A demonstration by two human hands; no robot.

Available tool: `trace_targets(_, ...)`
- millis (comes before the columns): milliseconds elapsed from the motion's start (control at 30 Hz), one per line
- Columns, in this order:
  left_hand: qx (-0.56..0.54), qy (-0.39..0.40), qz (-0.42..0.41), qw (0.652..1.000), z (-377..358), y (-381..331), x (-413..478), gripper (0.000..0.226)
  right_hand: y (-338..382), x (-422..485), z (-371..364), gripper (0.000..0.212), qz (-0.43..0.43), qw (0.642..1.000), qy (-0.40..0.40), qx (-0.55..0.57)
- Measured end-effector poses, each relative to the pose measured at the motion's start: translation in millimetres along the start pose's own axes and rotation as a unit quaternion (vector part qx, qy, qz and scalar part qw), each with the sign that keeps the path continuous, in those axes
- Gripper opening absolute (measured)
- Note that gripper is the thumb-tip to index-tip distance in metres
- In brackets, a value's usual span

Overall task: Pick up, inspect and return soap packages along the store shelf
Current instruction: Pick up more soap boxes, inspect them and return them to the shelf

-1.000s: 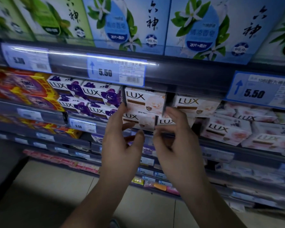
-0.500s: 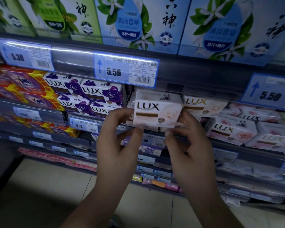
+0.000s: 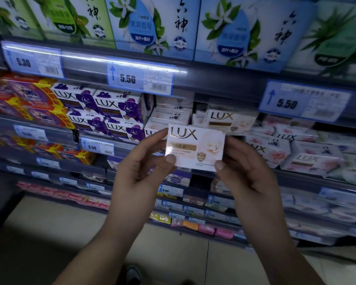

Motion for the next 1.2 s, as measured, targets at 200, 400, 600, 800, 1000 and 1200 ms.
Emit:
trace_targets(200,0.046,-0.007,-0.011,0.999,-8,-9,-8,0.044,2,-4,11,0.031,-0.068,0.997,-0.028,0.039)
trace_targets(400,0.034,-0.024,-0.004,0.999,-15,-9,-17,0.037,-1,-3,18,0.066,-0.113,0.992,-0.02,0.05)
trace_targets(600,-0.074,-0.002,0.1,0.992,-18,6,-22,0.039,7,-3,26,0.041,-0.063,0.997,-0.015,0.049)
trace_targets(800,-0.17,0.005,0.183,0.968,-29,21,-28,0.025,31,-15,16,0.058,0.069,0.997,0.031,-0.035)
trace_targets(1000,-0.178,0.003,0.182,0.967,-38,25,-33,0.02,42,-20,9,0.057,0.14,0.985,0.023,-0.095)
trace_targets(1200,-0.091,-0.023,0.027,0.995,-26,6,-22,0.054,12,-12,32,0.037,0.051,0.998,-0.019,-0.04)
Point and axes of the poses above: each hand's wrist, its own x-axis towards the middle knuckle, its own z-axis out of the back of the hand, y = z × x, the point moved 5 cm from there along x, towards the middle knuckle, and after that the axes turned 3 degrees about -y, right-handed, at the moved point
